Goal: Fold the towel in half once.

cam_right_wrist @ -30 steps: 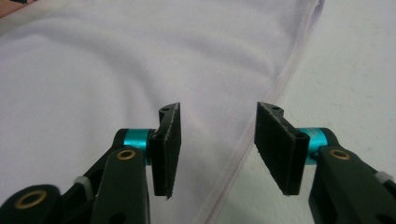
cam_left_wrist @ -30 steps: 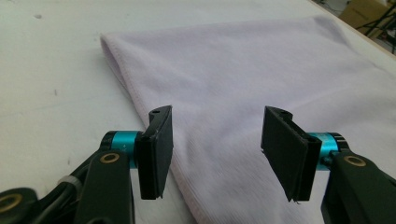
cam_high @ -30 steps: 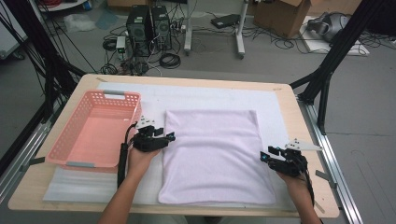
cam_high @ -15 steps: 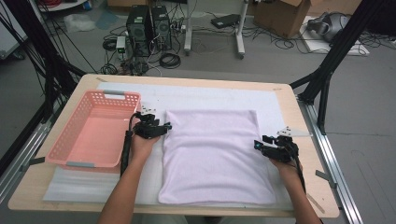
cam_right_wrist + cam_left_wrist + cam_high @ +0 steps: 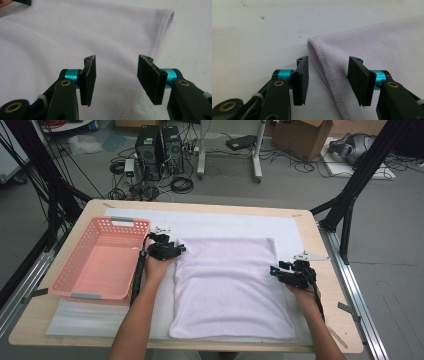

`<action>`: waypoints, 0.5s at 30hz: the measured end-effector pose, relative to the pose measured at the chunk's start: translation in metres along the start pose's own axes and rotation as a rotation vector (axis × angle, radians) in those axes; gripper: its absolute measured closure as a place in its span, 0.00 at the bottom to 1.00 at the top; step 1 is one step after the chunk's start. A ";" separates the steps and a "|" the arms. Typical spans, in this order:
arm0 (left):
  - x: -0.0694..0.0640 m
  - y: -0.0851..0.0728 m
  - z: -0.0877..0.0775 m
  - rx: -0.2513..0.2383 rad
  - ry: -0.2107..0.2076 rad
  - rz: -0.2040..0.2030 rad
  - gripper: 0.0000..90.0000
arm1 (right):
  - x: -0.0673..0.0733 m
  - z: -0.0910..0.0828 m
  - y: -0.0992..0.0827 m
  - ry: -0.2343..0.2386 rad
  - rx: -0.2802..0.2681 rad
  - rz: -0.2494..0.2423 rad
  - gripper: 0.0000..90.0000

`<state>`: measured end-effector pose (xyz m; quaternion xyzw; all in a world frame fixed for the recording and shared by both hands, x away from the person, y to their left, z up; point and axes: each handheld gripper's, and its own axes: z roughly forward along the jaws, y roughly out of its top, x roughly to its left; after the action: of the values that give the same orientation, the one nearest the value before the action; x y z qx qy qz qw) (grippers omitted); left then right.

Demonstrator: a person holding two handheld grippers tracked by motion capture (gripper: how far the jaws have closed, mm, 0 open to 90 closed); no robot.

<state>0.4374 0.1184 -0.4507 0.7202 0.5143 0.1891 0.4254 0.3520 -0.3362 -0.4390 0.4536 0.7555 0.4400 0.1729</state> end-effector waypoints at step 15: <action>-0.004 0.015 0.021 -0.008 0.090 -0.052 0.94 | -0.034 0.069 0.042 -0.193 0.120 0.014 0.54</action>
<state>0.4592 0.1042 -0.4494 0.6958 0.5506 0.2123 0.4095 0.4375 -0.3210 -0.4475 0.5087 0.7571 0.3494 0.2142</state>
